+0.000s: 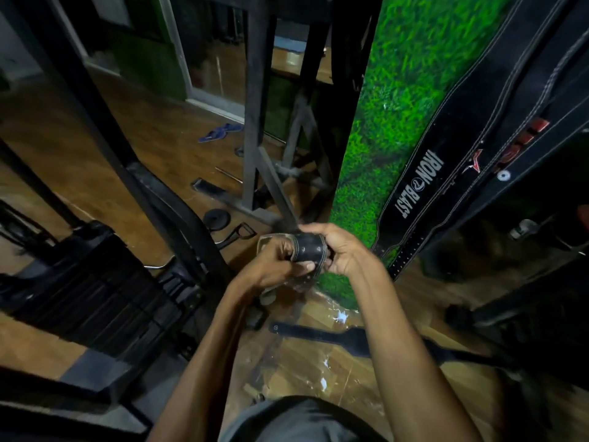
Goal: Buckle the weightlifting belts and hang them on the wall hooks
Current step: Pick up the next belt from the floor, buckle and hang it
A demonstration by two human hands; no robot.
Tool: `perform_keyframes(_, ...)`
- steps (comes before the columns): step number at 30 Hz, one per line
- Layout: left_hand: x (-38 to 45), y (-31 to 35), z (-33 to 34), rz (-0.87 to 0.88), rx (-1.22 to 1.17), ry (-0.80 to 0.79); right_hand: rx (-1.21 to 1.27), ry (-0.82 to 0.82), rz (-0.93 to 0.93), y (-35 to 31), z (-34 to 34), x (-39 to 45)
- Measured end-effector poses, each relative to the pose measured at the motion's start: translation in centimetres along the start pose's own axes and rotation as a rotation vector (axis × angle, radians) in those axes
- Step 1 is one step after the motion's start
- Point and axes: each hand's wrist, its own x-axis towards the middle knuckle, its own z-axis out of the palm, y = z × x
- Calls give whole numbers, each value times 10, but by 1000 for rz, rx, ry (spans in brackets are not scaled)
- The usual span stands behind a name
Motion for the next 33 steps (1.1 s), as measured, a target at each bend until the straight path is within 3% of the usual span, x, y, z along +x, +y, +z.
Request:
perform_keyframes(3, -20, -36, -1, -157, -158, -118, 11, -10, -11, 24, 1, 5)
perform_keyframes(6, -39, -58, -1, -488, -560, -18, 29, -48, -116, 40, -6, 4)
perform_keyframes(7, -41, -63, -1, -524, -726, 45, 29, -77, -140, 46, -10, 4)
perform_keyframes(10, -33, -54, -8, -314, -1237, 162, 42, -154, -162, 55, -20, -4)
perform_keyframes(12, -19, -32, -12, -172, -1354, 247, -6, -150, -163, 61, -27, -8)
perform_keyframes(16, 3, -8, -14, -245, -1096, 385, -26, -152, -186, 63, -42, -15)
perform_keyframes(18, 3, -4, -11, -268, -1067, 375, -46, -180, -202, 57, -54, -16)
perform_keyframes(23, 2, 2, -1, -245, -936, 287, -21, -57, -332, 27, -68, -20)
perform_keyframes(29, -9, -15, 11, -208, -770, 177, -189, -133, -503, -23, -46, -15)
perform_keyframes(33, -18, -11, -7, -104, -870, 237, -207, -194, -502, -10, -51, -9)
